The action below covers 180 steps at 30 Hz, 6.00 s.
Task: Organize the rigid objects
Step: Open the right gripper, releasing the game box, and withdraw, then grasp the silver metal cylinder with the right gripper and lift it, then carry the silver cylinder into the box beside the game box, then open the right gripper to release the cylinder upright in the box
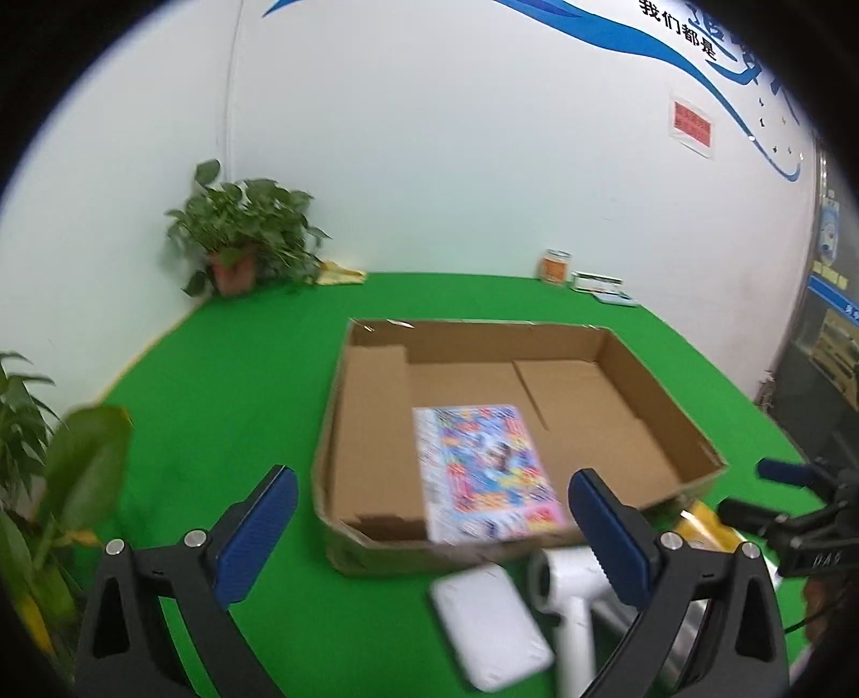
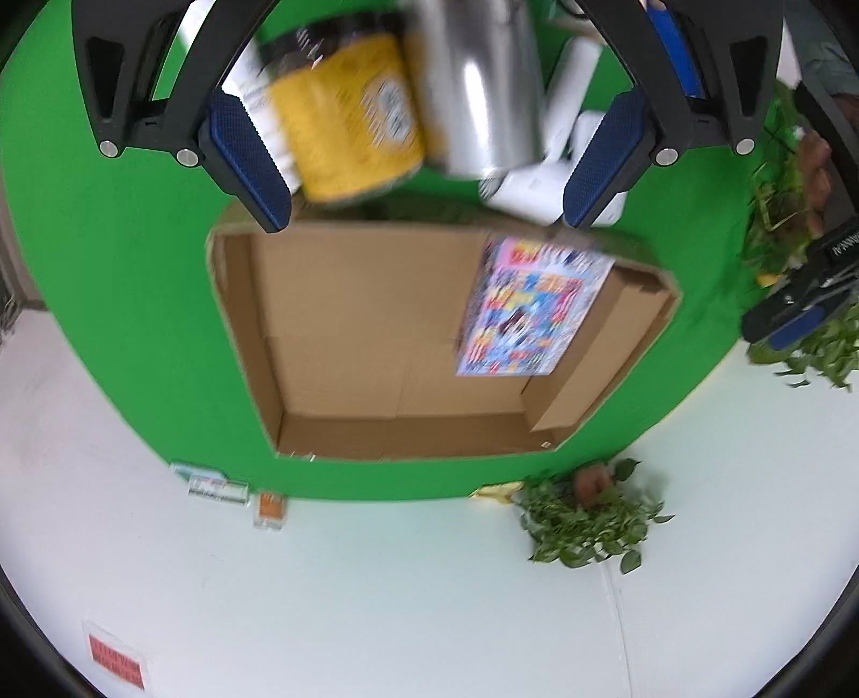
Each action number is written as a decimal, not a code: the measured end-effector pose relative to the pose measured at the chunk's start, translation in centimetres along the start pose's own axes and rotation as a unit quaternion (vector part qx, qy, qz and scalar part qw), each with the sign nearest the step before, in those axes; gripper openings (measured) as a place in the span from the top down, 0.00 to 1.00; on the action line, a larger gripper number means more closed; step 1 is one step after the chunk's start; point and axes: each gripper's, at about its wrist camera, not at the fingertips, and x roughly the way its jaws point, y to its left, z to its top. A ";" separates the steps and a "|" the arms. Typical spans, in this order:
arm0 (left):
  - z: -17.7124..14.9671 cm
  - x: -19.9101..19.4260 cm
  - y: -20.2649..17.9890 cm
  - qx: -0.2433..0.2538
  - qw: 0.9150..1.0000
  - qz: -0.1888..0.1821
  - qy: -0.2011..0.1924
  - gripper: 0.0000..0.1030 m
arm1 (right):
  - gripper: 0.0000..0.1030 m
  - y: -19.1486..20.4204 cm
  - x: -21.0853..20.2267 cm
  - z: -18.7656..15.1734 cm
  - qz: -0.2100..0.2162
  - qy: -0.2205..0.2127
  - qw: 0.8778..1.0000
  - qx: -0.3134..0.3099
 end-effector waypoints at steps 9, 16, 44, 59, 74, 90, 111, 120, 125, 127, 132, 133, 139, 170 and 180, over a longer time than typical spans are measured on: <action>-4.9 0.5 -3.1 -0.054 0.982 -0.140 0.111 0.02 | 0.01 0.3 -3.1 -8.1 0.066 0.047 0.997 0.021; -6.5 1.4 -5.3 -0.087 0.961 -0.197 0.172 0.02 | 0.20 -1.0 -2.7 -12.7 0.082 0.086 0.992 0.049; -9.9 10.2 -10.2 -0.091 0.898 -0.274 0.334 0.06 | 0.28 -1.6 0.4 -15.3 0.163 0.151 0.968 0.112; -9.5 8.9 -10.1 -0.067 0.912 -0.252 0.317 0.16 | 0.21 1.5 1.3 -14.9 0.105 0.153 0.980 0.076; -1.9 0.7 -9.6 -0.026 0.950 -0.255 0.178 0.20 | 0.21 4.6 -5.3 -9.2 0.070 0.027 0.997 0.010; 5.3 2.5 -9.2 -0.017 0.955 -0.258 0.143 0.21 | 0.21 4.6 -4.7 -1.2 0.055 -0.012 0.998 -0.013; 9.7 15.9 -8.5 -0.074 0.936 -0.256 0.231 0.21 | 0.21 0.4 5.7 8.4 0.063 0.073 0.995 -0.010; 4.9 22.9 -8.3 -0.090 0.909 -0.245 0.326 0.21 | 0.21 -2.5 14.0 6.8 0.078 0.162 0.983 0.042; 2.8 24.6 -8.1 -0.098 0.896 -0.245 0.358 0.21 | 0.21 -3.0 16.9 4.8 0.079 0.190 0.976 0.072; 2.6 24.9 -8.0 -0.097 0.893 -0.246 0.364 0.21 | 0.21 -3.0 17.8 4.6 0.078 0.198 0.974 0.082; 2.6 25.1 -8.1 -0.098 0.891 -0.247 0.368 0.21 | 0.21 -3.4 19.1 4.9 0.074 0.208 0.971 0.093; 2.7 25.1 -8.2 -0.097 0.892 -0.246 0.368 0.21 | 0.21 -3.5 19.2 5.0 0.074 0.209 0.970 0.095; 3.3 24.9 -9.1 -0.086 0.897 -0.241 0.360 0.20 | 0.20 -3.4 19.6 5.0 0.083 0.218 0.967 0.102; 4.5 11.6 -3.2 -0.064 0.963 -0.200 0.171 0.20 | 0.26 -6.2 17.1 7.6 0.084 0.165 0.974 0.129; 4.0 11.5 -3.0 -0.056 0.963 -0.199 0.172 0.20 | 0.36 -3.2 19.3 7.1 0.089 0.206 0.972 0.068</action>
